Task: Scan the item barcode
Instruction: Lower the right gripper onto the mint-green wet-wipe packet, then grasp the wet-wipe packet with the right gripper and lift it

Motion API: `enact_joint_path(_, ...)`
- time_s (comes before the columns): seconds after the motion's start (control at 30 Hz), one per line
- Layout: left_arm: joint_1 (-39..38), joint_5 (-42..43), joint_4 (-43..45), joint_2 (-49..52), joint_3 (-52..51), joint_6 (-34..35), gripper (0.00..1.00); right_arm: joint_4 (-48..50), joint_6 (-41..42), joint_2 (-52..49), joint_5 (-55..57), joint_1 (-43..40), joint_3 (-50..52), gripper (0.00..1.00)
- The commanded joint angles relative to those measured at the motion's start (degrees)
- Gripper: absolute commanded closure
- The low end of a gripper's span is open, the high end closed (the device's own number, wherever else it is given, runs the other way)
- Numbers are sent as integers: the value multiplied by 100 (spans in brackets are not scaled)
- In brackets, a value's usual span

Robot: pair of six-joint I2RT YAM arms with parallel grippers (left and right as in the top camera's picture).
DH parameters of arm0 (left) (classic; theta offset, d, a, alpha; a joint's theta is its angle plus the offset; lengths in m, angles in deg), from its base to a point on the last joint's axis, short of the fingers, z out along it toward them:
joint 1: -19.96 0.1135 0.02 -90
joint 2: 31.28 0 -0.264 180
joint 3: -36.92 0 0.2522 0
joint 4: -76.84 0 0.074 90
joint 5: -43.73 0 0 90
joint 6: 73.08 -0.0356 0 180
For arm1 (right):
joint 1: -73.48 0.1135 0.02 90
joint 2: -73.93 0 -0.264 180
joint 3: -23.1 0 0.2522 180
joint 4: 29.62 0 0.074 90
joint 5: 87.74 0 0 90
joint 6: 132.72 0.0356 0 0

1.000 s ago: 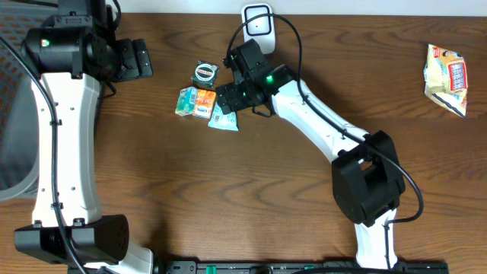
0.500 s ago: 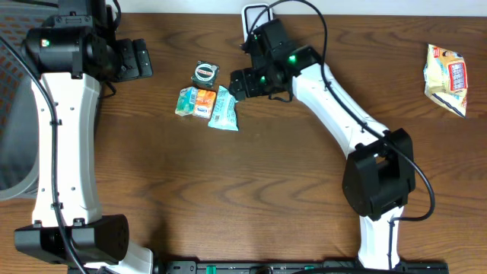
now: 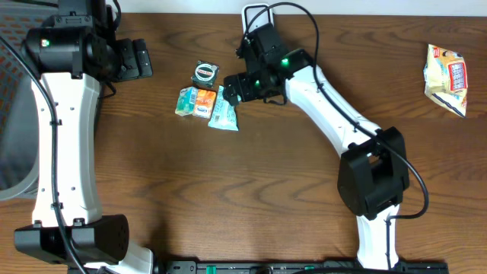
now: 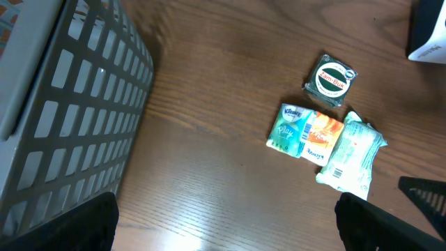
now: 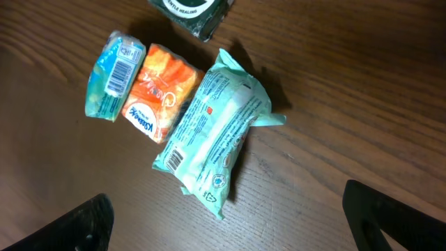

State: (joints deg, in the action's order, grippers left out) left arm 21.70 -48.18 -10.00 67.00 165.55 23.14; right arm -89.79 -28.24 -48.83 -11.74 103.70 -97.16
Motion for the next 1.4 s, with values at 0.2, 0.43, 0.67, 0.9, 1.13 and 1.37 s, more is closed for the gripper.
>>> enact_joint_path(0.2,24,-92,0,22,-28,50,2,125,-17,-55,669,262,-90,1)
enact_joint_path(0.43,24,-92,0,22,-28,50,2,107,15,-151,890,267,-90,1)
enact_joint_path(0.67,24,-92,0,22,-28,50,2,72,35,-413,745,267,-90,1)
enact_joint_path(0.9,24,-92,0,22,-28,52,2,129,358,-492,745,267,-90,6)
enact_joint_path(1.13,24,-92,0,22,-28,50,2,177,444,-492,765,267,-61,10)
enact_joint_path(1.37,24,-92,0,22,-28,50,2,205,540,-492,807,240,-59,8)
